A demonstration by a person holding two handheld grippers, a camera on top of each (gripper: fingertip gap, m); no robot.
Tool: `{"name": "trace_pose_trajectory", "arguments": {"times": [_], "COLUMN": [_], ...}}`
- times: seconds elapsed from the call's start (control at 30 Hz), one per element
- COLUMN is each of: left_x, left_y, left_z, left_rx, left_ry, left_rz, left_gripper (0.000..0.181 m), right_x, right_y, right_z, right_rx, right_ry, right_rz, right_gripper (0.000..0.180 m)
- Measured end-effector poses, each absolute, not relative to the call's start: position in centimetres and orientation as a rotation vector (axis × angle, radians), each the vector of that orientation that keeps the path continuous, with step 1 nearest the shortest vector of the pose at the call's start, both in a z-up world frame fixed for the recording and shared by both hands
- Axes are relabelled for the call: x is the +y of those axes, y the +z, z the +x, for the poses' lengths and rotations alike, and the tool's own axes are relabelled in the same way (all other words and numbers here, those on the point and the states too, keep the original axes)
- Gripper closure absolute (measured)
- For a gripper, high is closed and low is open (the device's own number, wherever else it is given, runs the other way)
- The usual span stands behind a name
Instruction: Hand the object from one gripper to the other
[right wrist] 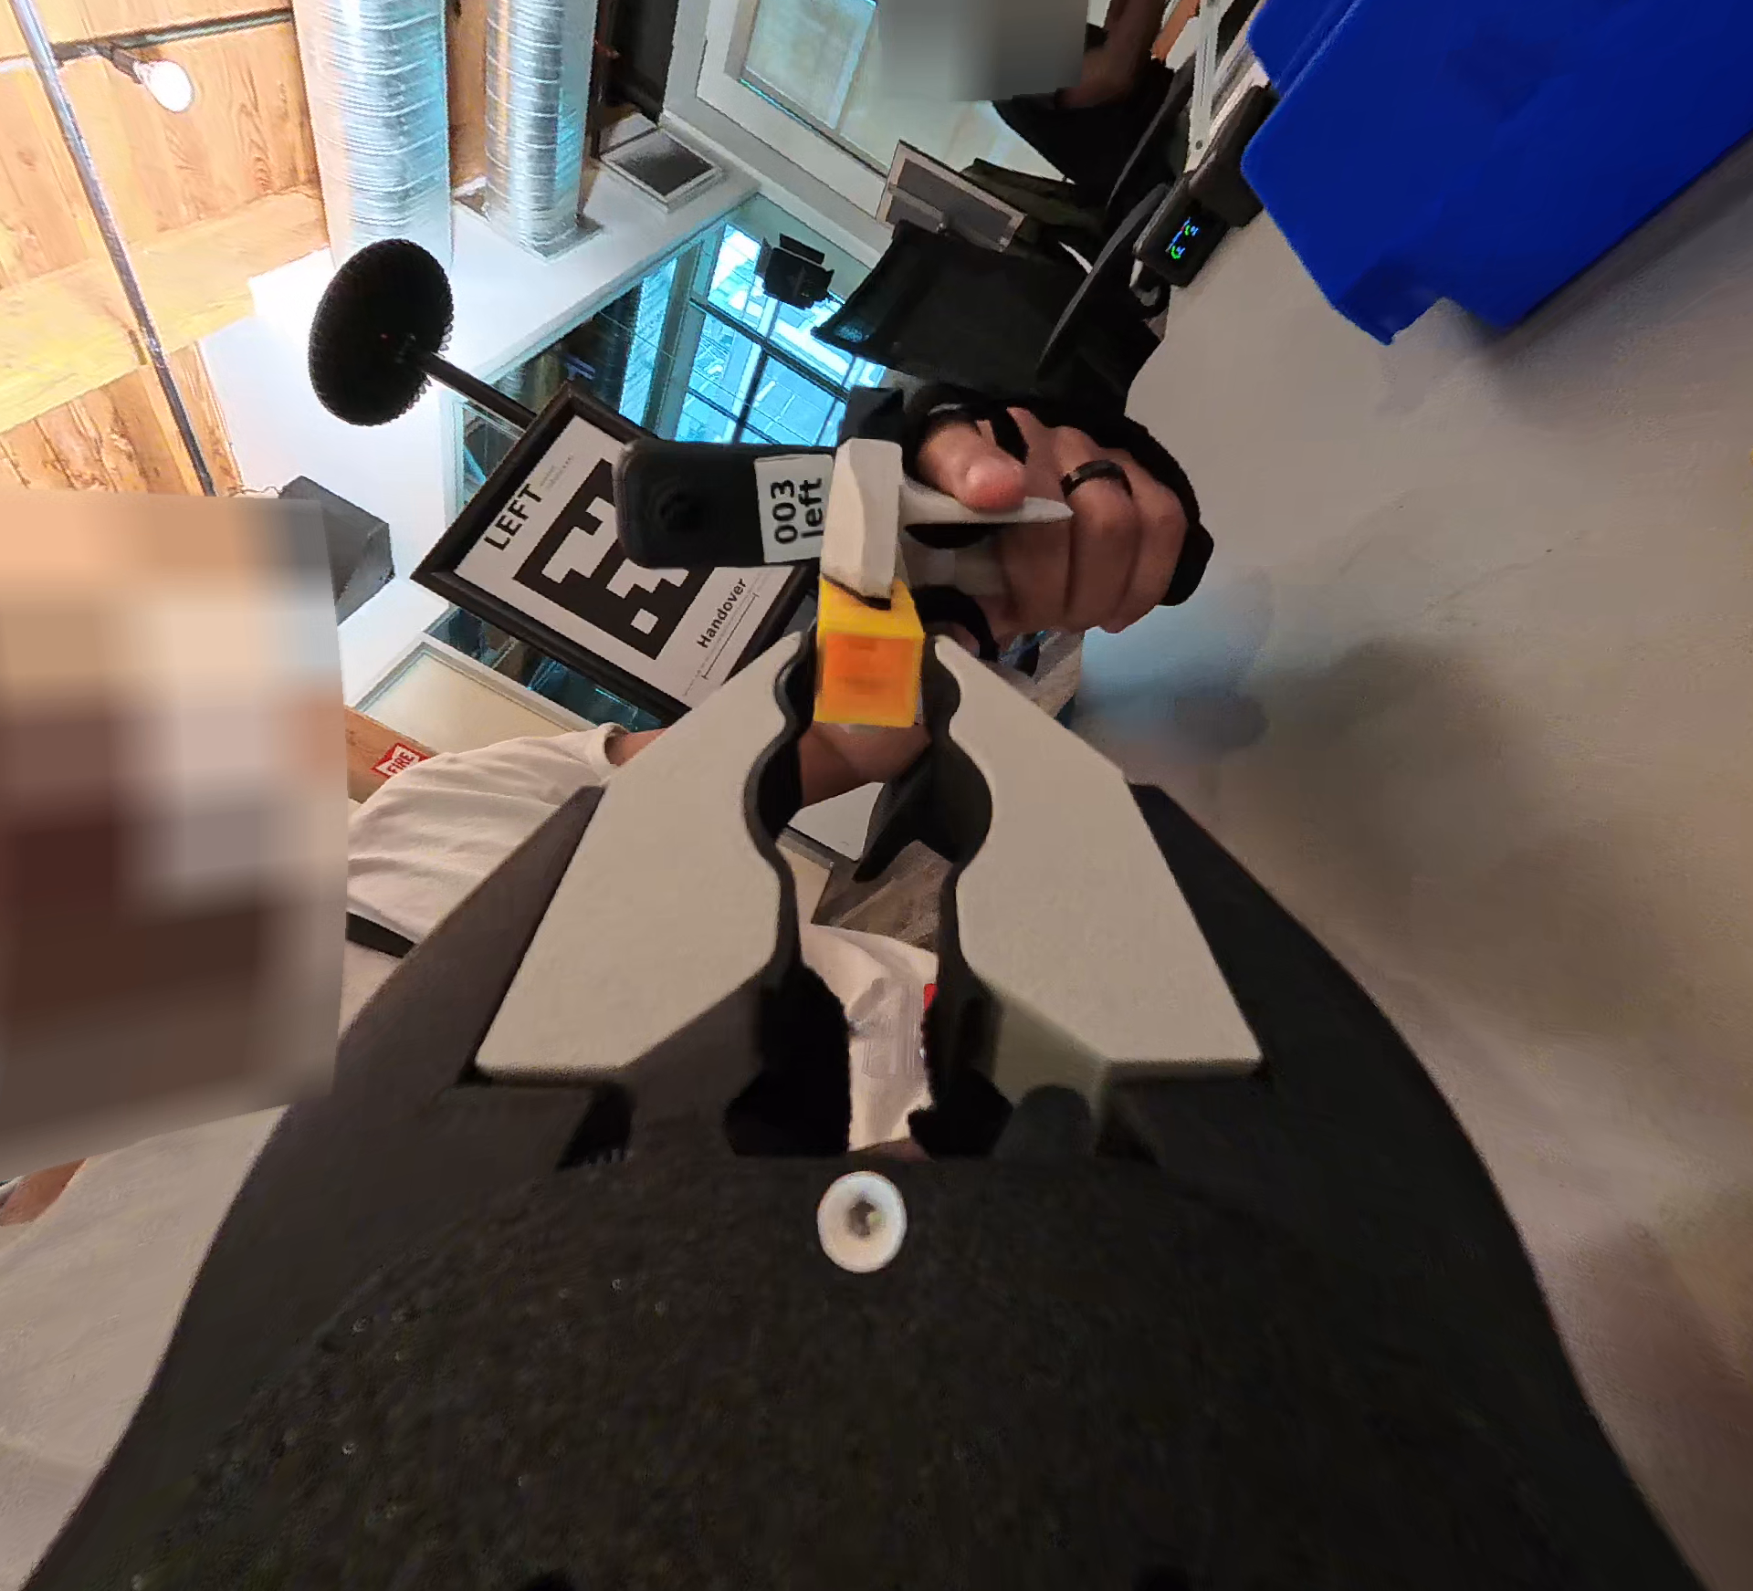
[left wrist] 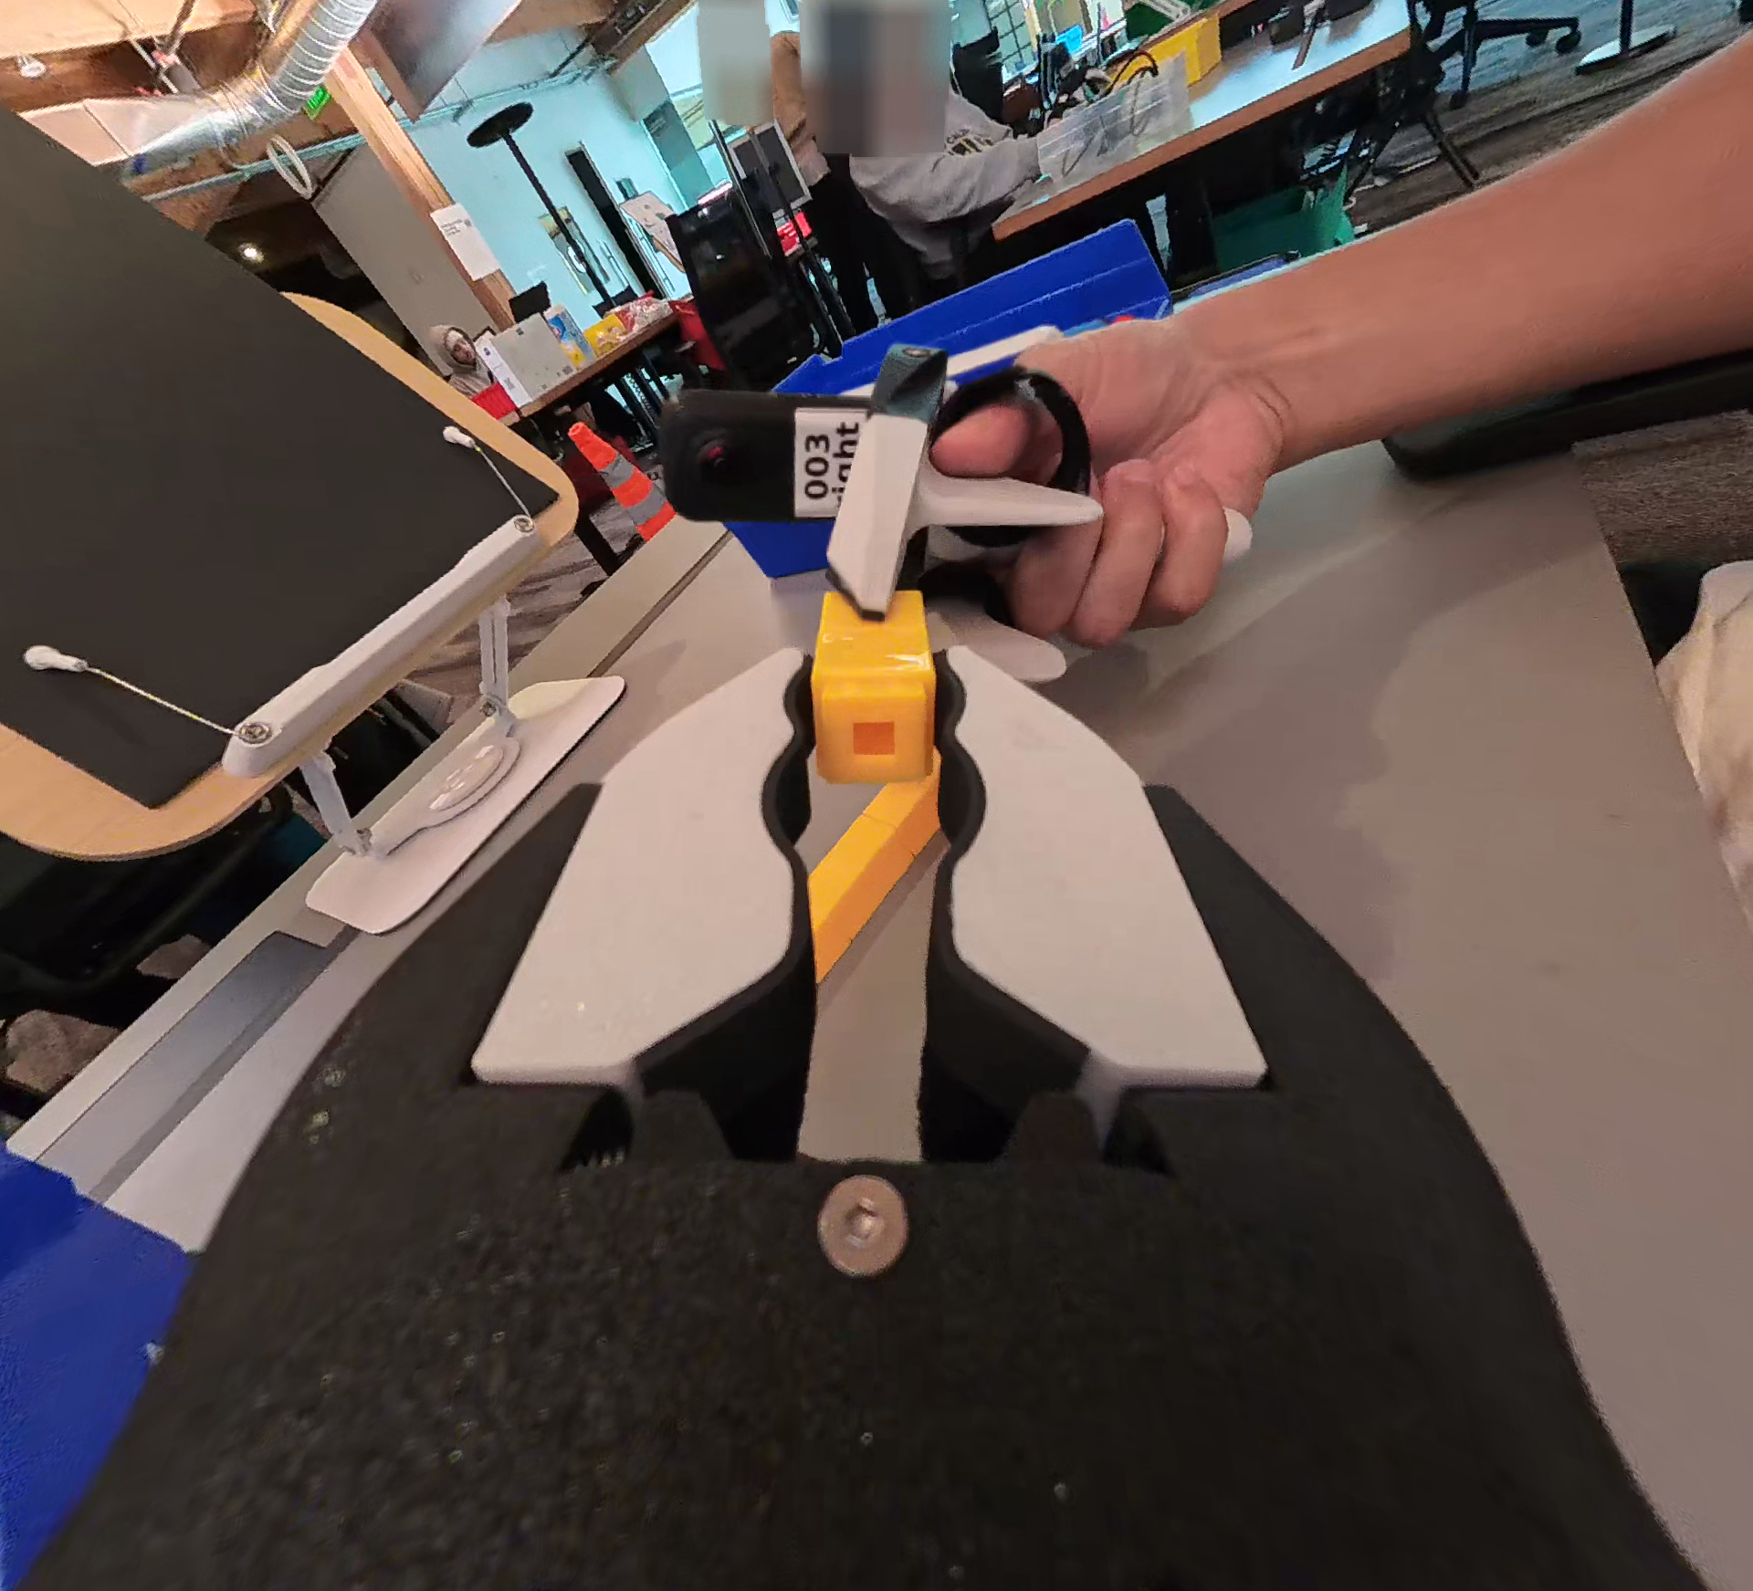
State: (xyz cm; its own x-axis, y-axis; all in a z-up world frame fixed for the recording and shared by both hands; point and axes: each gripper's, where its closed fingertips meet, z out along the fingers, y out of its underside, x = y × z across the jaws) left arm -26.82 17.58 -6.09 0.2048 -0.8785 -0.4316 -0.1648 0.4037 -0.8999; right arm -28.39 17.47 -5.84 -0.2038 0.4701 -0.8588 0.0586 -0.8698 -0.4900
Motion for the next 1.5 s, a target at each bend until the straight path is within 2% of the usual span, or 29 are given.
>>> {"name": "trace_pose_trajectory", "arguments": {"times": [0.2, 0.27, 0.33, 0.43, 0.53, 0.63, 0.8, 0.97, 1.1, 1.23, 1.4, 1.5], "left_x": [18.8, 19.3, 19.8, 20.4, 21.4, 22.3, 21.7, 21.5, 21.0, 21.1, 22.7, 24.0], "left_y": [-8.3, -8.8, -8.9, -9.0, -9.1, -8.9, -7.3, -7.4, -8.0, -7.9, -7.8, -8.4], "left_z": [-26.9, -27.1, -27.4, -27.7, -28.0, -28.4, -27.8, -27.4, -27.1, -27.2, -28.5, -29.8], "left_rx": [1.321, 1.309, 1.285, 1.272, 1.225, 1.096, 0.912, 0.901, 0.956, 0.986, 0.991, 1.078], "left_ry": [-0.595, -0.595, -0.601, -0.582, -0.585, -0.726, -1.087, -1.112, -1.086, -1.059, -0.882, -0.619], "left_rz": [-1.250, -1.302, -1.328, -1.349, -1.416, -1.546, -1.655, -1.669, -1.664, -1.654, -1.625, -1.570], "left_gripper": [0.157, 0.150, 0.147, 0.145, 0.145, 0.145, 0.126, 0.122, 0.132, 0.133, 0.133, 0.133], "right_x": [18.8, 20.1, 22.3, 26.4, 27.2, 25.5, 22.7, 21.5, 21.2, 21.0, 21.0, 22.2], "right_y": [-7.1, -7.4, -7.9, -8.6, -6.1, -4.8, -6.3, -7.1, -7.0, -6.9, -7.1, -6.6], "right_z": [-28.0, -26.9, -25.0, -20.8, -19.1, -21.0, -25.7, -27.8, -28.4, -28.6, -27.8, -26.2], "right_rx": [-0.642, -0.644, -0.640, -0.696, -0.865, -1.046, -1.282, -1.351, -1.348, -1.338, -1.289, -1.132], "right_ry": [1.956, 1.803, 1.531, 0.846, 0.313, 0.001, -0.275, -0.295, -0.301, -0.305, -0.051, 0.263], "right_rz": [-1.858, -1.888, -1.933, -1.949, -1.714, -1.455, -1.158, -1.096, -1.073, -1.050, -1.197, -1.404], "right_gripper": [0.160, 0.160, 0.159, 0.159, 0.159, 0.159, 0.159, 0.159, 0.159, 0.158, 0.135, 0.133]}}
